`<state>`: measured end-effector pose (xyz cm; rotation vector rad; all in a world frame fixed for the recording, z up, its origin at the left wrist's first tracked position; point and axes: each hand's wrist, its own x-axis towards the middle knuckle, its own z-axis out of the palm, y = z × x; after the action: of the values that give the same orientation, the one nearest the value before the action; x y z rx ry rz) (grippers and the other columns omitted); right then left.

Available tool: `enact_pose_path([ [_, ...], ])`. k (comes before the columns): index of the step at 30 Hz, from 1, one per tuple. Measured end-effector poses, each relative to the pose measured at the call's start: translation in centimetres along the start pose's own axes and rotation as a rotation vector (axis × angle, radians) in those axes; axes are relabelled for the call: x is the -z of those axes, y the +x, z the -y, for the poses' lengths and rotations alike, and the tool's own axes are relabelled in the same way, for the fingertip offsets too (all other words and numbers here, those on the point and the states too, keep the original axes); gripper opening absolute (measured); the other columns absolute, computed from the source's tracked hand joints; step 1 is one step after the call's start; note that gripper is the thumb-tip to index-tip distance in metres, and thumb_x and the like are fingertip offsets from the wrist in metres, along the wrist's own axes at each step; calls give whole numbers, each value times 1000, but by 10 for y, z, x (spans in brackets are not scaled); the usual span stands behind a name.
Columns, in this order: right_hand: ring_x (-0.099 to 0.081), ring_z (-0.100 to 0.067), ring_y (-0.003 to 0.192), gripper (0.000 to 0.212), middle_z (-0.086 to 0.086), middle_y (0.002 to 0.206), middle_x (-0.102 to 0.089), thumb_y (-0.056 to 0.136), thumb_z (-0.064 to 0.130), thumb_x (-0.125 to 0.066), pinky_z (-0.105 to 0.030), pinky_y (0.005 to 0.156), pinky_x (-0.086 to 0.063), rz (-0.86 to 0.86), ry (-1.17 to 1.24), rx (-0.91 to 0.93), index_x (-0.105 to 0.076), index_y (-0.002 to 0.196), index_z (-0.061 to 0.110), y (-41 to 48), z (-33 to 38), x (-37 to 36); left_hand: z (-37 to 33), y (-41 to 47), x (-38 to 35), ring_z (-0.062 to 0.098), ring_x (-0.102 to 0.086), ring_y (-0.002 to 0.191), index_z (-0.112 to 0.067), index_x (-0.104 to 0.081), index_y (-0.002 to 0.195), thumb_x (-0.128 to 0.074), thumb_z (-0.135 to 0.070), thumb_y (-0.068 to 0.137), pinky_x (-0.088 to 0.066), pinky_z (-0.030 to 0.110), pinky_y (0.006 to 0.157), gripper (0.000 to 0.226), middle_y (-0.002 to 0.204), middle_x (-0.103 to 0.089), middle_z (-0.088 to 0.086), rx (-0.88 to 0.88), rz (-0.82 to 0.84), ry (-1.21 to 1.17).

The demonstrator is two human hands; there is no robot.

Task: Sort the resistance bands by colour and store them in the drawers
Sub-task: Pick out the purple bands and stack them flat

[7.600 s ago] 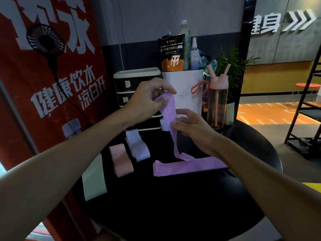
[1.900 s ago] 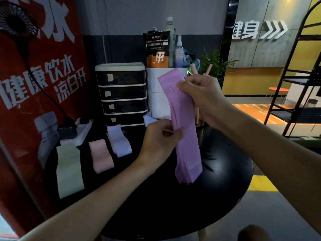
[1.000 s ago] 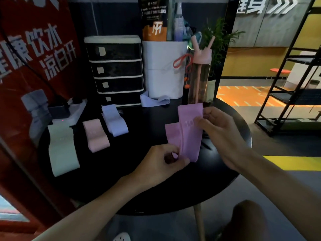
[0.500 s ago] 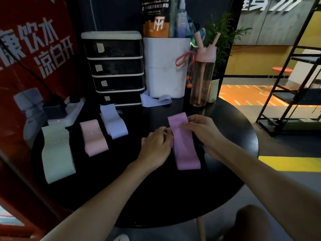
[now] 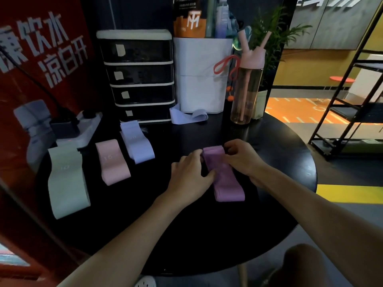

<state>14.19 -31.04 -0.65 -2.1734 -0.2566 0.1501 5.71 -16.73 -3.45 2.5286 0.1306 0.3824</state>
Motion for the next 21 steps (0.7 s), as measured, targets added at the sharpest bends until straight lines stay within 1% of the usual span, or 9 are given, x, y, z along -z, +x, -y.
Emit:
enact_pose_path([
  [1,-61,-19,103,64,-2,113,-61,82,18,-73,-37,91,-52,40,-50,-16,-46,139,14,4,0,3,0,0,0,18,-48,125,-22,-42,140,-62,-47,89,-26,35,100,61,134,-56,-7,-2,-3,-1],
  [2,-58,-20,107,75,-4,123,-57,82,20,-75,-34,89,-50,108,-64,-24,-36,146,16,7,1,6,0,-1,0,17,-47,127,-21,-40,143,-62,-48,89,-26,35,102,64,136,-55,-6,-2,-3,0],
  [4,-56,-18,109,85,-8,131,-53,82,19,-76,-27,82,-48,254,-102,-8,-26,151,16,10,8,12,0,-1,0,18,-44,130,-18,-34,148,-62,-50,89,-25,37,108,72,141,-51,-4,12,8,15],
  [6,-59,-20,105,73,-9,126,-57,81,16,-76,-30,82,-51,320,-176,30,-39,143,11,12,14,15,0,-1,0,21,-38,135,-15,-30,151,-59,-56,89,-24,40,112,80,146,-44,0,36,11,59],
  [8,-63,-17,87,39,-8,104,-64,80,13,-76,-29,75,-53,345,-219,68,-58,115,8,11,17,16,0,-1,-1,22,-34,136,-15,-33,149,-56,-61,88,-22,40,113,80,147,-39,1,58,12,100],
  [11,-61,-11,68,12,-2,78,-65,81,9,-74,-22,61,-49,375,-184,60,-65,88,8,9,19,16,2,-1,-2,20,-35,132,-18,-48,137,-53,-63,88,-23,37,112,67,139,-41,-2,58,12,119],
  [14,-53,-8,64,18,2,74,-57,81,8,-75,-16,53,-41,325,-183,110,-58,79,14,6,21,15,3,0,-2,18,-36,130,-22,-57,129,-53,-63,88,-23,38,111,59,135,-43,-4,52,18,120],
  [16,-49,-8,67,23,2,78,-53,81,13,-76,-16,55,-38,309,-167,132,-53,80,18,3,21,14,3,0,-2,18,-36,130,-22,-58,128,-53,-63,88,-23,38,110,58,135,-44,-6,48,18,111],
  [21,-56,-16,77,21,-6,88,-59,81,9,-76,-25,64,-46,302,-105,152,-58,90,14,4,18,14,3,0,-1,16,-37,130,-23,-58,130,-55,-59,89,-21,36,107,54,134,-47,-7,46,19,80],
])
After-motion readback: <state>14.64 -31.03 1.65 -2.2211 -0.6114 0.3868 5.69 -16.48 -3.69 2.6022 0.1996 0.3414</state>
